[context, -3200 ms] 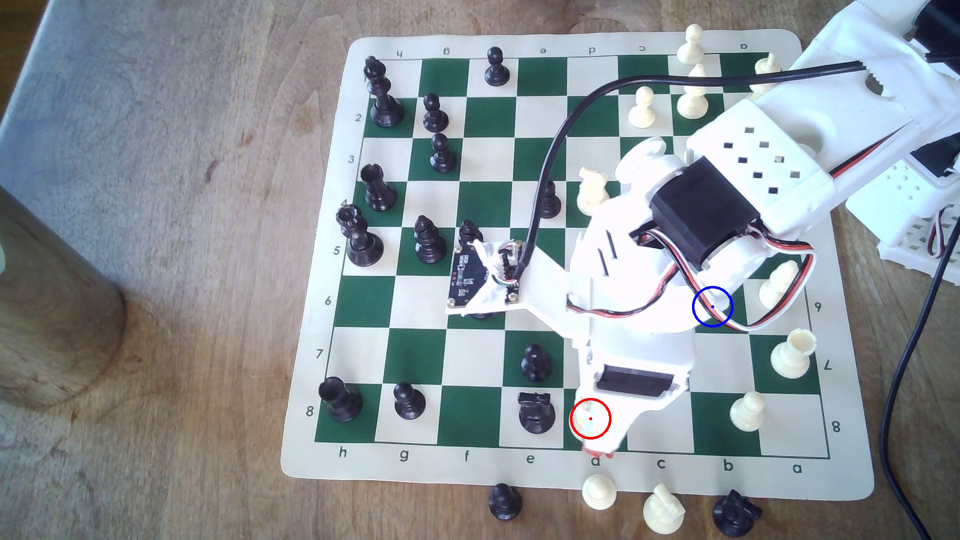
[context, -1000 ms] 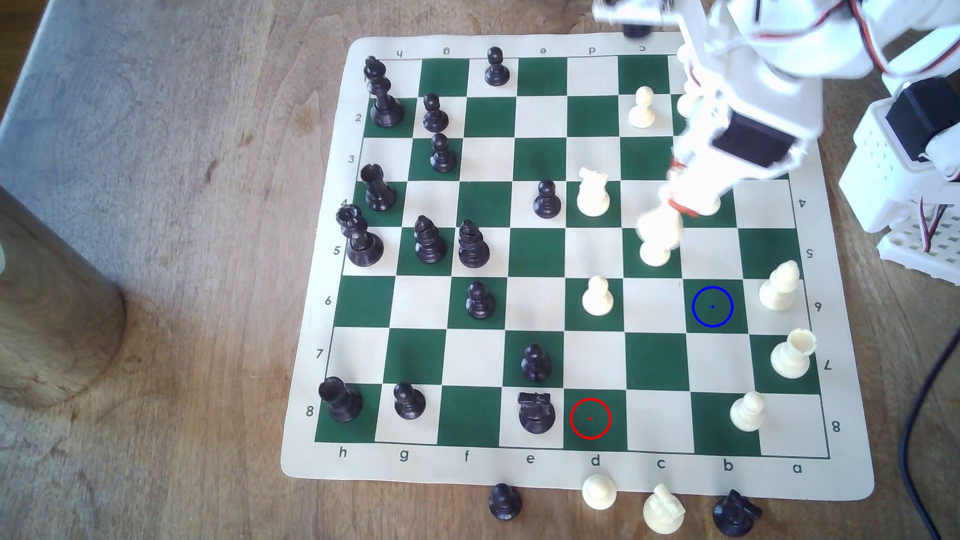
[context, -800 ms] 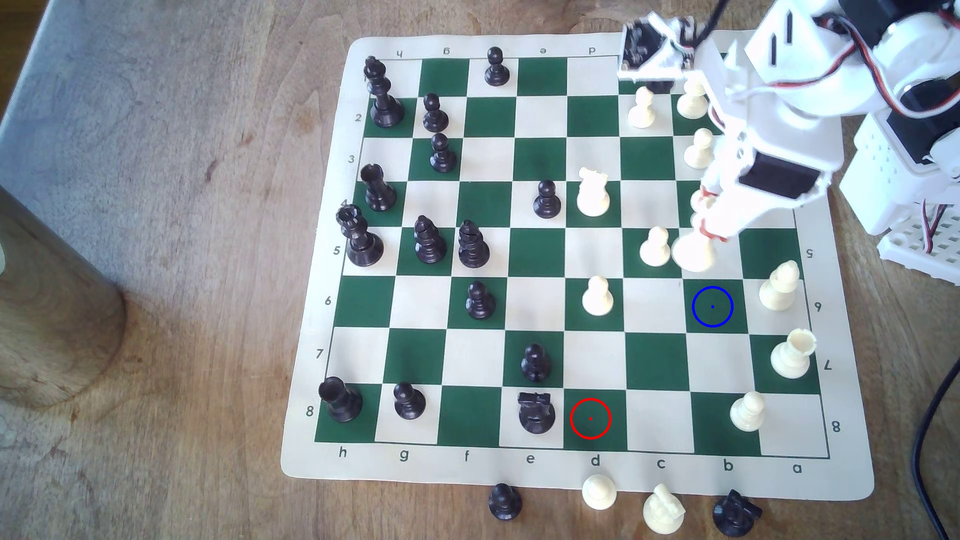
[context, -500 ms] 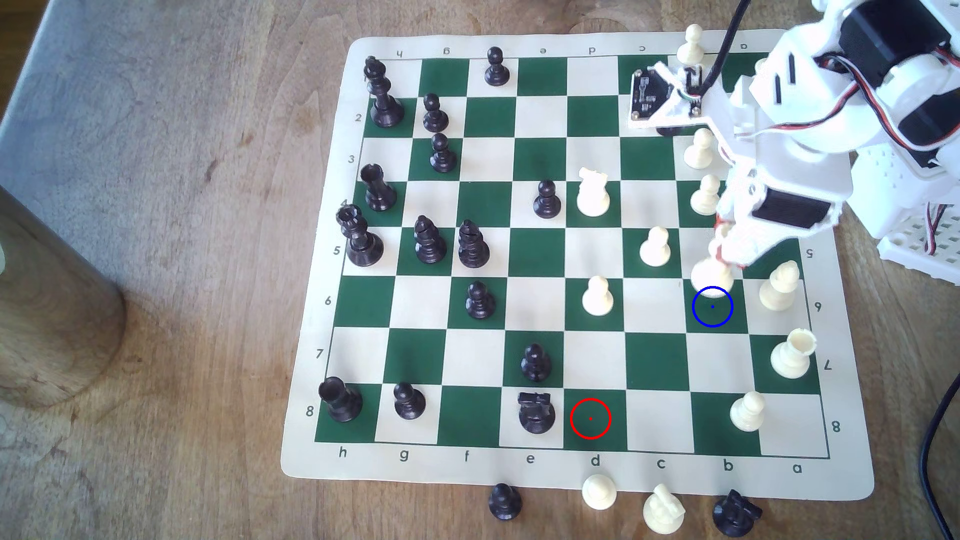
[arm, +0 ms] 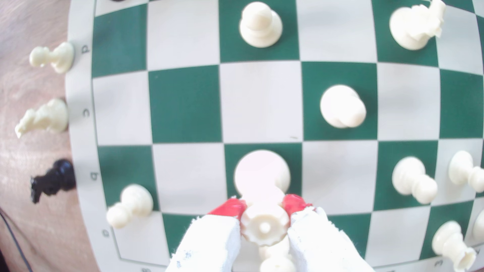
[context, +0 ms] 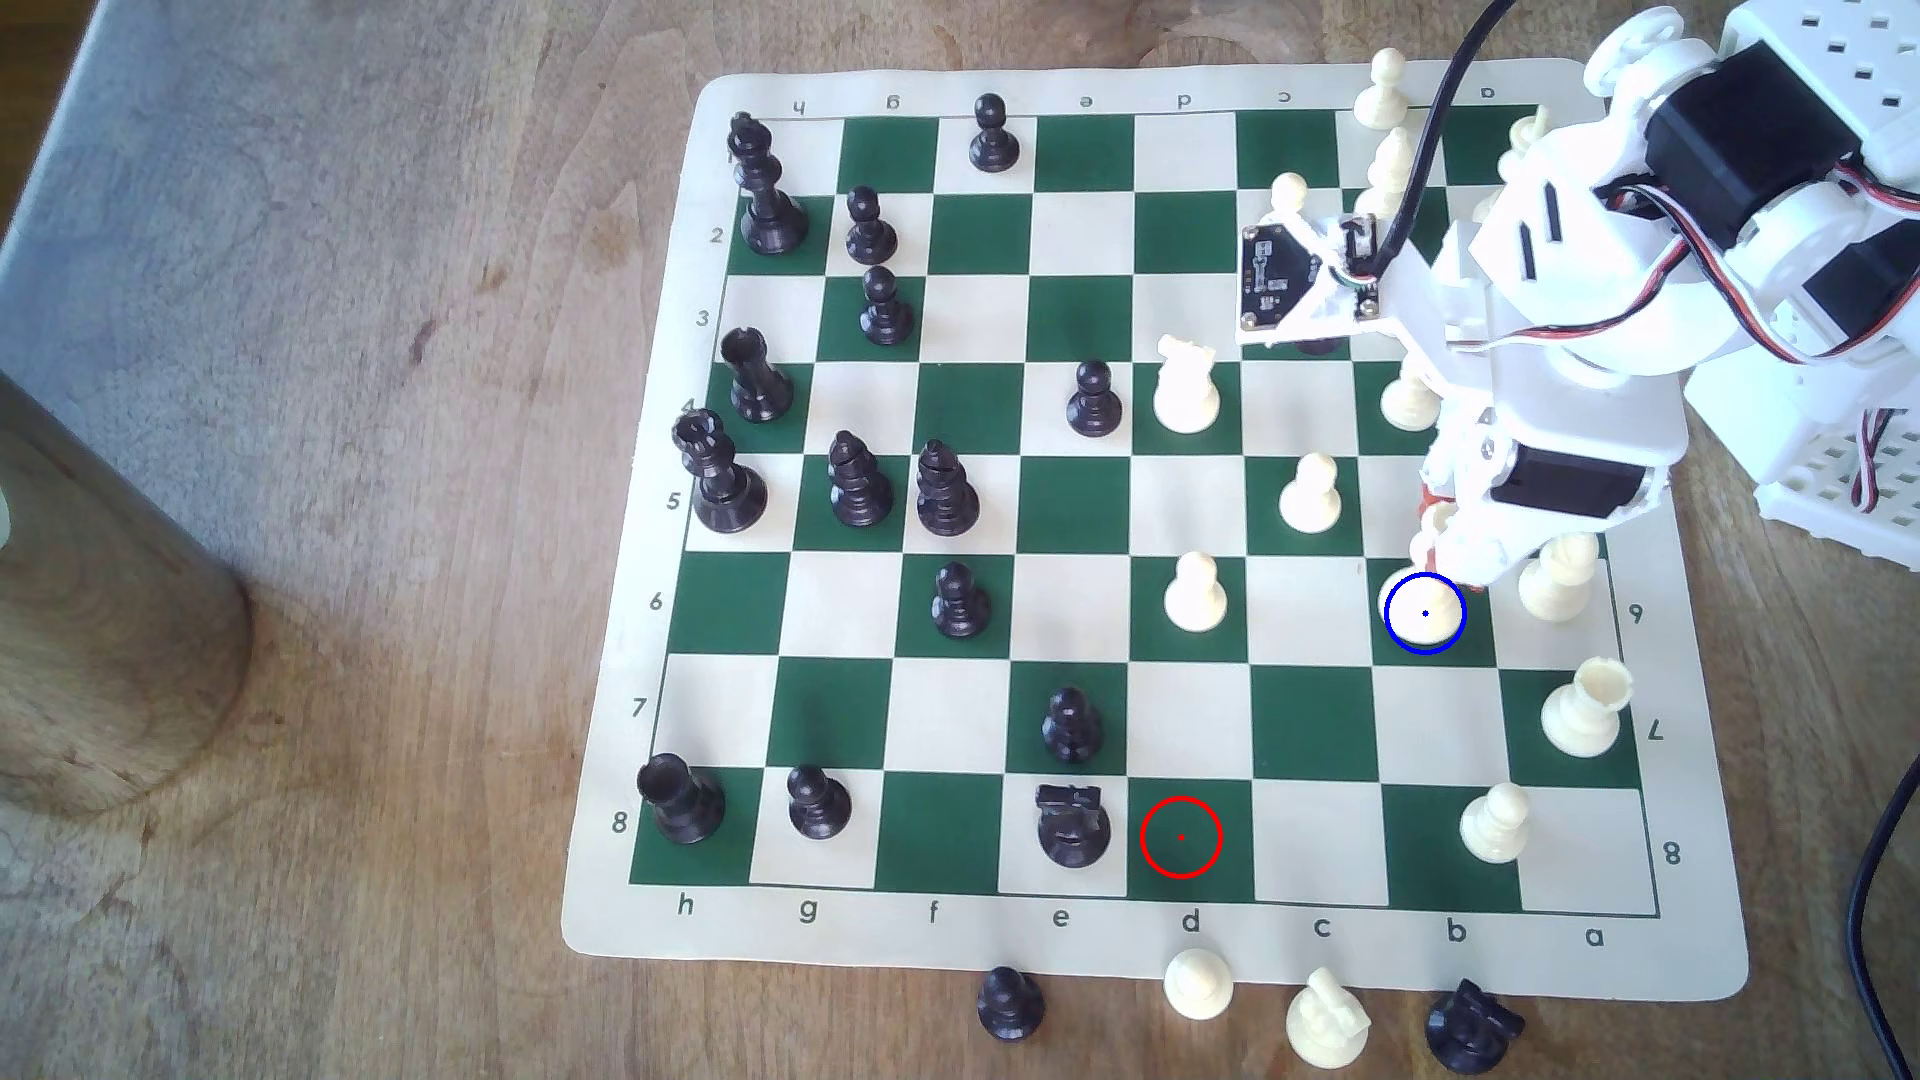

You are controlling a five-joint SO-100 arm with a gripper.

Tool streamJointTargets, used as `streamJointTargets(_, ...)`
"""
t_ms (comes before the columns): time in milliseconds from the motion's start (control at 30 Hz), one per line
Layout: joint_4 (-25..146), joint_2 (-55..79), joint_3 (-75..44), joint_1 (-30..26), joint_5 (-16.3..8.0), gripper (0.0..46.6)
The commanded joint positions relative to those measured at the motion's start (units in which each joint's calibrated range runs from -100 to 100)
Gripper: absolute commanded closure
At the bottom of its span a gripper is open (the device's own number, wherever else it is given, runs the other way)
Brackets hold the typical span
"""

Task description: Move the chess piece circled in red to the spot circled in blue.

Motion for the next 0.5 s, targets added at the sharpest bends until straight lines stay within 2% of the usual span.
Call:
streamJointTargets(0, -0.62, 0.39, -2.30, -0.30, 0.29, 42.5)
streamJointTargets(300, -0.79, 1.24, -2.21, -0.53, 0.39, 42.4)
streamJointTargets(467, -0.46, 2.60, -2.57, -0.30, 0.59, 31.0)
